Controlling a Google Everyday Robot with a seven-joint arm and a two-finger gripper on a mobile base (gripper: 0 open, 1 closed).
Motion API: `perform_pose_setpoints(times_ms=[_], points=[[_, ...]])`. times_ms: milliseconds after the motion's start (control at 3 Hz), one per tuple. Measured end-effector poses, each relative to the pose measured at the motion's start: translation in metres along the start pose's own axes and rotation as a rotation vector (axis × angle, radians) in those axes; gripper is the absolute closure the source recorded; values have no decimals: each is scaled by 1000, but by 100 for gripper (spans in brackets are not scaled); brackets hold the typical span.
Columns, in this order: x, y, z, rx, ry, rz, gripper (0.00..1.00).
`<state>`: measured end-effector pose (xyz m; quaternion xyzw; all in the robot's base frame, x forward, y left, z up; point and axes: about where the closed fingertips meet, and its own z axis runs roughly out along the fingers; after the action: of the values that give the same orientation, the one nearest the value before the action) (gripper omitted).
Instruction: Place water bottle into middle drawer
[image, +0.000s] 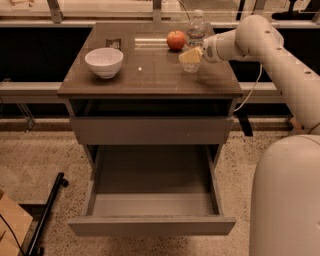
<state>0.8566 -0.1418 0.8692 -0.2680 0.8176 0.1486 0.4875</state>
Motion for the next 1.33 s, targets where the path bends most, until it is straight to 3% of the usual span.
perform_pose_setpoints(times_ms=[333,667,1000,1333], points=[[2,-9,0,26,-33,45,62],[3,7,-36,12,-21,24,93],[-1,30,-79,-4,1,-13,100],[1,60,-117,-38,57,-70,100]])
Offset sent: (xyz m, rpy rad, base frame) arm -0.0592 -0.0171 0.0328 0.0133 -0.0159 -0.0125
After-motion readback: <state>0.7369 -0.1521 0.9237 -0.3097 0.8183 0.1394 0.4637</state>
